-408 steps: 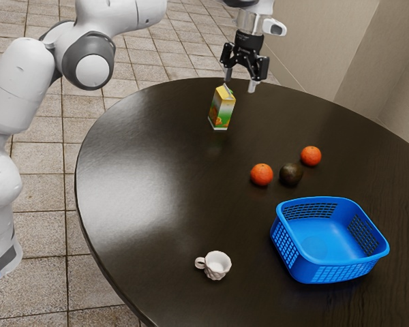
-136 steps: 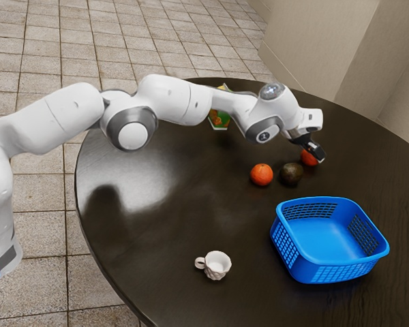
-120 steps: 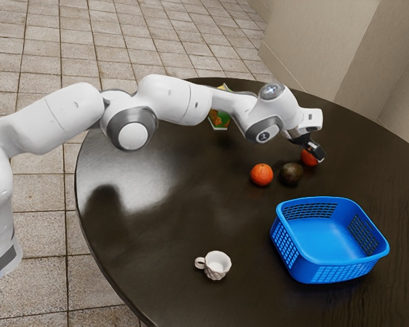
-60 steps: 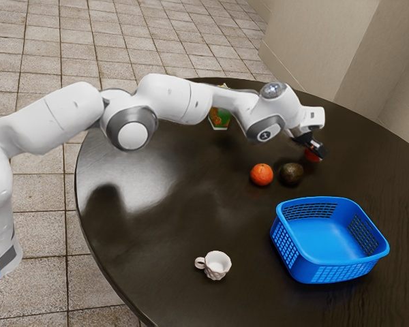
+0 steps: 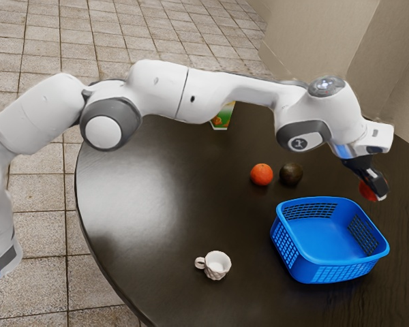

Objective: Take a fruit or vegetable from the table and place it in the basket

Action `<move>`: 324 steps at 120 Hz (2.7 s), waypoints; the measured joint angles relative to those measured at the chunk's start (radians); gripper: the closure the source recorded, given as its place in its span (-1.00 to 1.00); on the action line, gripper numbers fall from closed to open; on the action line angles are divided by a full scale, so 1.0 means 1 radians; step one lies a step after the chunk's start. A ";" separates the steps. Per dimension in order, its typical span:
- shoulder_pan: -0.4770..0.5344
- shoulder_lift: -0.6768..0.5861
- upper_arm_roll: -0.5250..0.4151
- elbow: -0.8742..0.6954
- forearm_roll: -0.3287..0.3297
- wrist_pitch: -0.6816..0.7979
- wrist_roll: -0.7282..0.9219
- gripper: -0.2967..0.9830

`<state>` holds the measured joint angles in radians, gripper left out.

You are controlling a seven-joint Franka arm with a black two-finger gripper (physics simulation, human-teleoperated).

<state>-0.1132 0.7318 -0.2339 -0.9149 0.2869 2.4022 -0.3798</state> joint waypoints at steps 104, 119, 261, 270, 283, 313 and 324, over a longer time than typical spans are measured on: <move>-0.209 -0.241 -0.001 -0.080 -0.069 -0.352 -0.033 -0.50; -0.369 -0.484 0.008 -0.279 -0.120 -0.583 -0.062 -0.52; 0.109 -0.457 0.139 -0.394 -0.202 -0.784 -0.048 -0.54; 0.120 -0.422 0.139 -0.394 -0.208 -0.755 -0.038 -0.54; 0.121 -0.390 0.139 -0.395 -0.216 -0.724 -0.019 -0.53; 0.143 -0.313 0.139 -0.394 -0.229 -0.662 0.076 -0.53; 0.157 -0.283 0.138 -0.392 -0.230 -0.641 0.109 -0.53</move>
<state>0.0435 0.4485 -0.0963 -1.3074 0.0573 1.7612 -0.2704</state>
